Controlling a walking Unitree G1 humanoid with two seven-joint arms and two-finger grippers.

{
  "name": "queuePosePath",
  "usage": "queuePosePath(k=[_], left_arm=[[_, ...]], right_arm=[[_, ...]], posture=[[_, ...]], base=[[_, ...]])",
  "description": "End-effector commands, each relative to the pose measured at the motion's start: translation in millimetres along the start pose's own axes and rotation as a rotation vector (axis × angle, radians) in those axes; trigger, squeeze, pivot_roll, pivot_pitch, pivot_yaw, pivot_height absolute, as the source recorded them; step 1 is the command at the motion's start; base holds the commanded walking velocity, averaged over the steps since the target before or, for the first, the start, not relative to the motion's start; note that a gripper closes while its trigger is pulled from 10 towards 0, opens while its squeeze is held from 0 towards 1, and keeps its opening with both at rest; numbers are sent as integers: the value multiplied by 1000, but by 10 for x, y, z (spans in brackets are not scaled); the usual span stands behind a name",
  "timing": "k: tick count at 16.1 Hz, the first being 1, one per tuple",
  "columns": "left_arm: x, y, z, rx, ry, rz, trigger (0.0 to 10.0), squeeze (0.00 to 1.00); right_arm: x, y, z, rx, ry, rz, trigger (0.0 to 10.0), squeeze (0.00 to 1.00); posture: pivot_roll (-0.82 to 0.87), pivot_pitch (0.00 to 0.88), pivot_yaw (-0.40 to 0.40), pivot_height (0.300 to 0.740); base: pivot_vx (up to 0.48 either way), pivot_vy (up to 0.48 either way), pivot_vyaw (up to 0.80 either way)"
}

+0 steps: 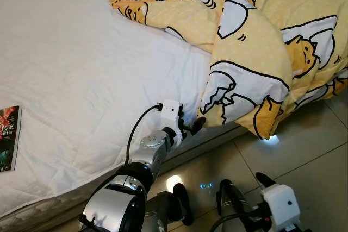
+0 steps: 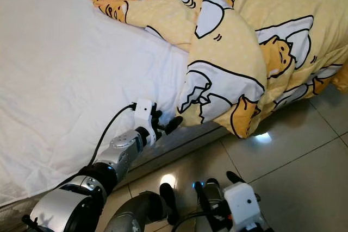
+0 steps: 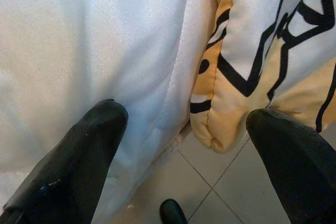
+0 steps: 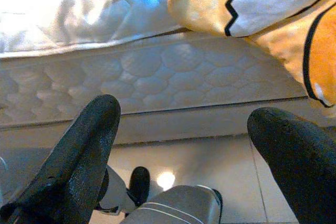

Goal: Clean up the room

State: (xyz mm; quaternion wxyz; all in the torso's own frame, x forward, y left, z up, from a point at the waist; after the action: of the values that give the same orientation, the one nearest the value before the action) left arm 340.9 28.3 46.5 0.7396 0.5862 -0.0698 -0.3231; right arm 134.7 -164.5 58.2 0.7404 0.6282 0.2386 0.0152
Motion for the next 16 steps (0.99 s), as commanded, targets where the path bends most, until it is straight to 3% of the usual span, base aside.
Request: queuePosePath(k=[1,5,8,10,12,15,16], left_arm=[[178,13,535,-59,-105,3,10000,0],[223,-36,797,-93,-164,-19,10000,0],[251,-2,1074,-94,-270,-7,10000,0],[244,14,1091,-13,-292,6,10000,0],[239,15,1083,-5,-295,10,10000,0],[234,69,956,71,-251,36,10000,0],[204,173,810,112,-230,95,10000,0]], right_arm=[[-11,16,-43,7,12,-1,10000,294],[-37,10,-76,10,9,-8,10000,290],[-3,9,-103,18,8,-8,10000,290],[25,15,-89,22,-4,-1,10000,294],[45,12,-84,27,-7,1,10000,294],[168,30,-86,28,-4,15,10000,290],[287,49,-37,32,-13,37,10000,294]], posture=[[-355,304,221,732],[-356,314,231,732],[-352,318,239,732],[-345,313,243,732],[-336,304,240,732],[-324,279,240,732],[-285,227,240,732]], base=[[0,0,0],[0,0,0],[0,0,0],[0,0,0],[0,0,0],[0,0,0],[0,0,0]])
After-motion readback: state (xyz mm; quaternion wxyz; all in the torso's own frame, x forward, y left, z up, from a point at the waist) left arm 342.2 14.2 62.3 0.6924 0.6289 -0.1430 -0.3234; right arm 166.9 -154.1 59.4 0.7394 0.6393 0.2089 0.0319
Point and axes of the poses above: a point about 5 cm out from each wrist's last joint towards the gripper, its own x axis pointing out of the wrist towards the gripper, its own y axis along the axis of the wrist's last joint, z = x × y, the point moved 2 cm from there along x, pointing out of the wrist towards the gripper, and after that the axes turned 1 degree about x, right-handed, at the moved point
